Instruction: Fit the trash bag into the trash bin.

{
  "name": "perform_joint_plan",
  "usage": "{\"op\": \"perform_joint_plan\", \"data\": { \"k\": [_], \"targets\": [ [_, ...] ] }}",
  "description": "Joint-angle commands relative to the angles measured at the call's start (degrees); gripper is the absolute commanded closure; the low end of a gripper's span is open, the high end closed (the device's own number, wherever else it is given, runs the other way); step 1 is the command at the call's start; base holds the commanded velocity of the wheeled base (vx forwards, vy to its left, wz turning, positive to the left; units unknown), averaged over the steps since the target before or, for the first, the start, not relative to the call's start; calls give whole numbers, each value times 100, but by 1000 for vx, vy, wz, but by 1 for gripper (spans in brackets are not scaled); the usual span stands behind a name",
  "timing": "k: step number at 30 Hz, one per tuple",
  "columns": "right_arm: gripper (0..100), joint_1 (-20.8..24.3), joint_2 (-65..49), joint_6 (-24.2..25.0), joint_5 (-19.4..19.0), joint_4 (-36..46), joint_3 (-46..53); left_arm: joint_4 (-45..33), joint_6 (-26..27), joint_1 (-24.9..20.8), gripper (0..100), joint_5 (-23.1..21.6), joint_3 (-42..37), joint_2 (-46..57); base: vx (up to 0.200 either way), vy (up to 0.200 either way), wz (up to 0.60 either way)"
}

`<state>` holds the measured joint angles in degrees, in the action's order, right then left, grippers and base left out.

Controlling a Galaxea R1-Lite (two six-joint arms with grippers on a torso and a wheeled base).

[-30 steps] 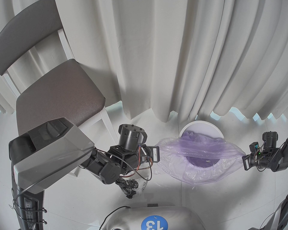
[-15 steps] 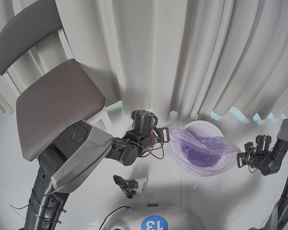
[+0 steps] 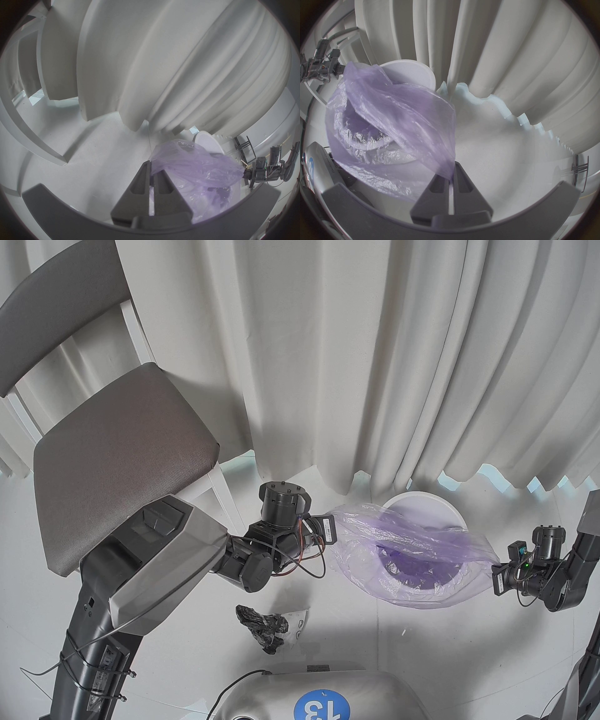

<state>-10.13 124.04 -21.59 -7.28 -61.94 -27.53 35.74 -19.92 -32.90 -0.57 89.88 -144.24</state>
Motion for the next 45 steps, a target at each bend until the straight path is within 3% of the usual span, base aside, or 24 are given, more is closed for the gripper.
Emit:
{"op": "perform_joint_plan", "data": {
  "k": [1, 2, 6, 11, 16, 20, 23, 27, 34, 35, 41, 45],
  "targets": [
    [100, -77, -134, -100, -2, 15, 10, 29, -12, -58, 100, -13, -94, 142, 0, 0, 0],
    [0, -156, -99, -232, -2, 33, 10, 56, -12, -173, 100, 13, -94, 133, 0, 0, 0],
    [0, -279, -64, -302, -63, -11, -25, 337, -12, -348, 100, 31, -58, 89, 0, 0, 0],
    [0, -613, -811, -399, -793, 68, 248, 434, -12, -489, 100, 40, 117, -17, 0, 0, 0],
    [0, -534, -1541, -328, -881, 77, 362, 486, -47, -428, 100, 145, -58, 36, 0, 0, 0],
    [0, -147, -1760, -320, -881, 68, 221, 636, -73, -410, 100, 277, -331, 265, 0, 0, 0],
    [0, 705, -2130, -284, -872, 191, 186, 776, -82, -489, 100, 286, -489, 405, 0, 0, 0],
    [0, 1452, -2297, -232, -854, 516, 98, 785, -91, -542, 100, 295, -401, 344, 0, 0, 0],
    [0, 2015, -1752, -416, -872, 604, 98, 750, -12, -489, 100, 462, -225, 168, 0, 0, 0],
    [0, 2024, -1637, -487, -872, 595, 72, 768, -3, -489, 0, 497, -208, 142, 0, 0, 0],
    [0, 2024, -794, -1181, -933, 305, -7, 855, -12, -384, 0, 558, -524, 256, 0, 0, 0],
    [0, 2024, -301, -1216, -1171, -292, -42, 1066, -12, -348, 0, 567, -744, 309, 0, 0, 0]
  ]
}}
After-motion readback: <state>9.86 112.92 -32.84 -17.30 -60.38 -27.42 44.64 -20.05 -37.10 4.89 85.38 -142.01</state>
